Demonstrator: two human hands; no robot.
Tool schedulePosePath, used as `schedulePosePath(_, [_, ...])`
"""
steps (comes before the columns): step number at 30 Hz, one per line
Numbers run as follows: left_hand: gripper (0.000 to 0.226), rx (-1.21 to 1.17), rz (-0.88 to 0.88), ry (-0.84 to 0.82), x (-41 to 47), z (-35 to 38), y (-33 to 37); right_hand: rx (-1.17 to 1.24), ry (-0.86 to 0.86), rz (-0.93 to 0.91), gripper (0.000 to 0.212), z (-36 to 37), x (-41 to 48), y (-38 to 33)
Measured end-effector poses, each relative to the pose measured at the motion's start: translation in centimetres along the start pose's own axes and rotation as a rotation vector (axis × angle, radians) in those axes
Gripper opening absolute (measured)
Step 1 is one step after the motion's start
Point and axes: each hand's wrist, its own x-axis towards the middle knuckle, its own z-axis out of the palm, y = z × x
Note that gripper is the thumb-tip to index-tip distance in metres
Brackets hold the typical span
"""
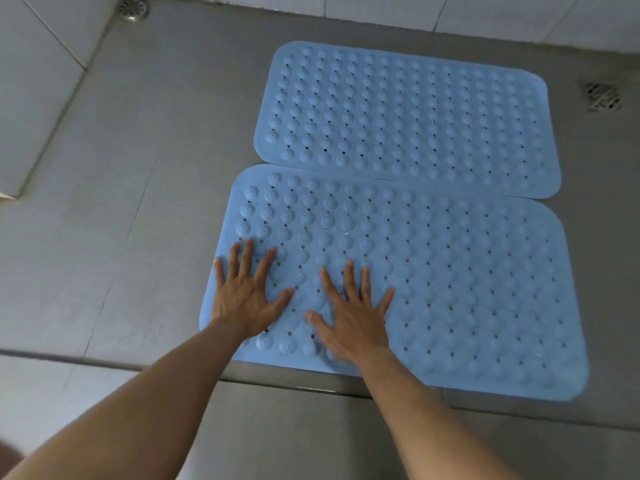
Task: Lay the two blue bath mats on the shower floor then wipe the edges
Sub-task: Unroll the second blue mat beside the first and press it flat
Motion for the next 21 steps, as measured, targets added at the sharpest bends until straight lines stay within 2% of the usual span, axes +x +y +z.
schedulePosePath(3, [0.082, 0.061, -0.046, -0.034, 0.0, -1.3, 1.7, 0.048, -0.006, -0.056, 0.075, -1.1, -0.9, 1.5])
schedulePosePath(7, [0.073, 0.046, 0.058, 0.090, -1.1, -0.9, 7.0, 0.239, 0.118, -0.100, 0.072, -2.2, -3.6, 6.7])
schedulePosePath(14, [0.073, 0.017, 0.198, 0.062, -2.3, 1.6, 19.9, 0.029, 0.258, 0.077, 0.076, -3.2, -7.3, 21.4])
schedulePosePath(18, [0.072, 0.011, 0.222, 0.032, -3.1, 2.7, 25.9, -0.055, 0.200, 0.189, 0.086, -3.9, -8.5, 27.5])
schedulePosePath(21, [0.069, 0.060, 0.242, 0.007, -3.1, 3.4, 28.4, -0.084, 0.139, 0.167, 0.088, -4.3, -8.2, 29.9])
